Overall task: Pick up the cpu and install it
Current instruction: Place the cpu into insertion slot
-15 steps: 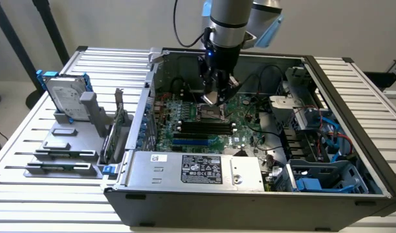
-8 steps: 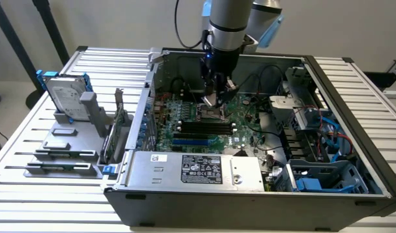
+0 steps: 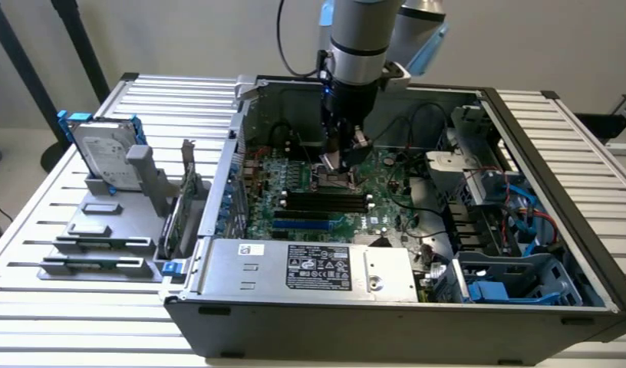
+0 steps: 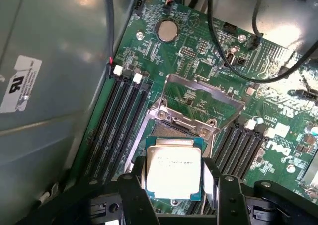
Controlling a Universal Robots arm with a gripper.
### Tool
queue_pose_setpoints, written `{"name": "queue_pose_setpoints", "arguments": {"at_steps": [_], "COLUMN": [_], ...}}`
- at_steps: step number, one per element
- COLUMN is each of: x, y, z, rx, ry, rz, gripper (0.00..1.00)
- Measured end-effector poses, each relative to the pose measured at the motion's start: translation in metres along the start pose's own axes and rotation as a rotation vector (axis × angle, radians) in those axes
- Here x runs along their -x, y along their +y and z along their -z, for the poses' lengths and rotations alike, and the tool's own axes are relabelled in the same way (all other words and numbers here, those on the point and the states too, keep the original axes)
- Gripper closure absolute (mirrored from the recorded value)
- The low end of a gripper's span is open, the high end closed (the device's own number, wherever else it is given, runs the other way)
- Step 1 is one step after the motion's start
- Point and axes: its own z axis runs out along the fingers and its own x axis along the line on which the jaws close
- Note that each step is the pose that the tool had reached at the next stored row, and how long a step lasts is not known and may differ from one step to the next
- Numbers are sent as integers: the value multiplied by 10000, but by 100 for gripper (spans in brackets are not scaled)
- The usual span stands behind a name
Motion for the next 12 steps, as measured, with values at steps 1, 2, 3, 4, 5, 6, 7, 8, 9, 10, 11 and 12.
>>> {"name": "queue_pose_setpoints", "arguments": {"at_steps": [1, 2, 3, 4, 5, 6, 7, 8, 9, 10, 11, 12], "x": [0, 0, 1, 1, 1, 1, 1, 1, 2, 2, 3, 3], "y": [0, 0, 0, 0, 0, 0, 0, 0, 0, 0, 0, 0], "z": [-3, -7, -10, -14, -17, -20, -23, -27, -31, -38, -48, -57], "rx": [6, 11, 16, 21, 26, 31, 36, 41, 48, 58, 69, 81], "ry": [0, 1, 2, 2, 2, 2, 3, 3, 3, 2, 1, 0], "rz": [-144, -291, -450, -598, -745, -894, -1041, -1193, -1346, -1512, -1700, -1878], "gripper": [45, 45, 45, 45, 45, 45, 45, 45, 45, 45, 45, 45]}}
